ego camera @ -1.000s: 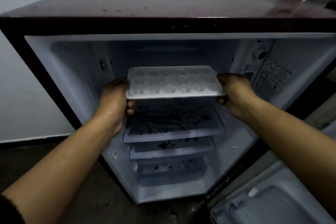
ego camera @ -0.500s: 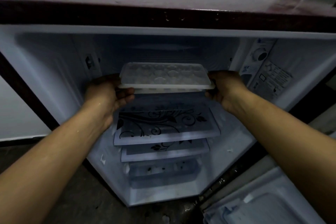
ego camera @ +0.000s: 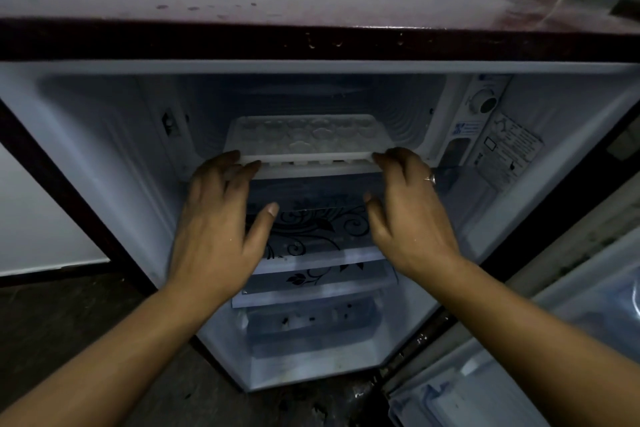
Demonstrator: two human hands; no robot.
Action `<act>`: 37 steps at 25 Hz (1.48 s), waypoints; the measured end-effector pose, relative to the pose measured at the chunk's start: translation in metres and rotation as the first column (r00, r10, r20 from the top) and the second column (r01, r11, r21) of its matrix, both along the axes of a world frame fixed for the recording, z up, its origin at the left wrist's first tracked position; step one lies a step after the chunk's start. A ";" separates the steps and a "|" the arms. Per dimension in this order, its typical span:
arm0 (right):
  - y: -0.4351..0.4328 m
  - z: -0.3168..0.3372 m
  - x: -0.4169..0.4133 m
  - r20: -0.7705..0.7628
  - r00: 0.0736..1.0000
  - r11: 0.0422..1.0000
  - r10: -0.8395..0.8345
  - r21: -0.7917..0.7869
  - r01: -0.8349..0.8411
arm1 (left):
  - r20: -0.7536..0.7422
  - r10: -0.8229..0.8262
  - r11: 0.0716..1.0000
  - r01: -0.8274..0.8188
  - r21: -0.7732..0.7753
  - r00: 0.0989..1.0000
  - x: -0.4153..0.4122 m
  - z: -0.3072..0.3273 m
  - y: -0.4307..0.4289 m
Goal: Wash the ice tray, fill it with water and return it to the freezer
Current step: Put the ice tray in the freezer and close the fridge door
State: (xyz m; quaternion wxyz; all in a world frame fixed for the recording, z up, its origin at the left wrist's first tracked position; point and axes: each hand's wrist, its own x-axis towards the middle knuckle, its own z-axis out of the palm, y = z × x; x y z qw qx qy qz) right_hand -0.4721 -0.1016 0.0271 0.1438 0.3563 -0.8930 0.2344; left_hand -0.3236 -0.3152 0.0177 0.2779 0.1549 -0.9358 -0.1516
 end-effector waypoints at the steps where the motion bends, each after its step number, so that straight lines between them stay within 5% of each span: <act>1: -0.002 -0.001 -0.001 -0.008 1.000 0.999 -0.020 0.044 0.021 | 0.029 0.003 0.999 -0.002 -0.041 1.000 -0.002 -0.002 -0.003; 10: -0.023 0.003 -0.021 0.004 0.999 0.960 -0.046 0.277 0.043 | 0.220 0.037 0.984 0.002 -0.177 0.975 -0.026 -0.002 -0.021; 16: -0.033 0.007 -0.025 0.042 0.997 0.925 -0.067 0.377 0.046 | 0.262 0.006 0.991 0.029 -0.130 0.965 -0.038 0.000 -0.030; 26: 0.003 0.028 0.048 0.204 0.972 0.964 -0.121 0.256 0.066 | 0.269 -0.101 0.994 0.111 -0.023 0.958 0.007 0.019 0.025; 37: 0.145 0.077 0.180 0.322 0.907 0.958 -0.271 0.185 0.221 | 0.244 -0.419 0.906 0.386 0.172 0.874 0.074 0.052 0.161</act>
